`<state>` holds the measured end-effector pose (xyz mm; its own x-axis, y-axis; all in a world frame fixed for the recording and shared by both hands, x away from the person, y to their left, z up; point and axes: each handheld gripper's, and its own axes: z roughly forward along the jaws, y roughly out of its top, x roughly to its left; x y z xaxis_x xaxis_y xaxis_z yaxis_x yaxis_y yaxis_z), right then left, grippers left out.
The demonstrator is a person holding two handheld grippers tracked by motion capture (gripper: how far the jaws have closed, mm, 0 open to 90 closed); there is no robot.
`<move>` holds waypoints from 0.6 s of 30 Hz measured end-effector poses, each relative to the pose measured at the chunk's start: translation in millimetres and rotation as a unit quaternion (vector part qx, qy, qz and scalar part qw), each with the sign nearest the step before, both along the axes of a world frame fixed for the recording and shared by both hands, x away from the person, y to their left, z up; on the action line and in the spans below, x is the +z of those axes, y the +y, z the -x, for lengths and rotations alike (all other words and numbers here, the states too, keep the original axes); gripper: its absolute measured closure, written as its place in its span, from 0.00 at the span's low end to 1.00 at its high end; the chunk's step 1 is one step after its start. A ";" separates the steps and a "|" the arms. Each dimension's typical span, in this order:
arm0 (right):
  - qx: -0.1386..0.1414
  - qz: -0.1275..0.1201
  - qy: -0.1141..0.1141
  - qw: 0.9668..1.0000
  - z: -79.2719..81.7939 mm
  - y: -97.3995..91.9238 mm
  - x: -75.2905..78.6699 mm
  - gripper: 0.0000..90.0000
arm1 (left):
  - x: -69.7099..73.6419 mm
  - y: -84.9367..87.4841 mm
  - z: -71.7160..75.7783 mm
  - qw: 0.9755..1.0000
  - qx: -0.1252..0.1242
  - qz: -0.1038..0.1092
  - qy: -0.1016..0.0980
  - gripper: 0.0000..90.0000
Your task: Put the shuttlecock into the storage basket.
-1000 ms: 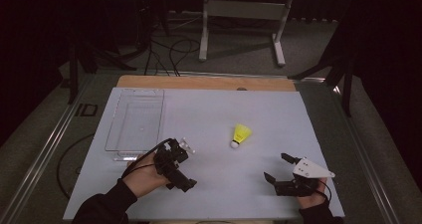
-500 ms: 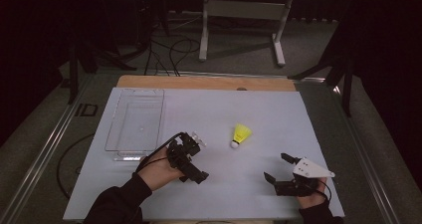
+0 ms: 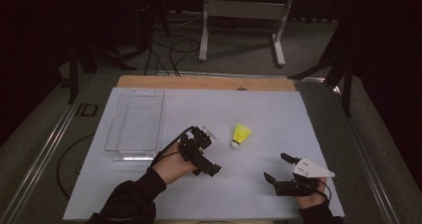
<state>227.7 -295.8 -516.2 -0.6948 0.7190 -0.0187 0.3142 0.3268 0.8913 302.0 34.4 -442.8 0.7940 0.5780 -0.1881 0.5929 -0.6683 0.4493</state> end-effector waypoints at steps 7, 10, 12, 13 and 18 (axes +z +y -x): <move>0.001 -0.003 0.001 1.000 -0.2 0.0 -0.2 0.10 | 4.4 -9.1 -10.8 1.000 0.014 0.022 -0.006 0.00; 0.001 -0.003 0.000 1.000 -0.3 0.1 0.0 0.10 | 5.7 -16.2 -13.4 1.000 0.015 0.013 -0.012 0.00; 0.001 -0.003 0.001 1.000 -0.3 0.0 -0.2 0.10 | 6.1 -21.6 -15.0 1.000 0.020 0.002 -0.018 0.00; 0.001 -0.003 0.001 1.000 -0.3 0.0 -0.2 0.10 | 6.4 -23.9 -16.1 1.000 0.023 0.004 -0.019 0.00; 0.001 -0.003 0.001 1.000 -0.6 0.0 -0.5 0.10 | 9.5 -32.3 -24.2 0.999 0.043 0.020 -0.020 0.00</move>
<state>228.3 -295.8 -516.7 -0.6963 0.7176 -0.0140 0.3148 0.3228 0.8926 326.2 2.1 -433.3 0.7489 0.6375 -0.1809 0.6283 -0.5964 0.4996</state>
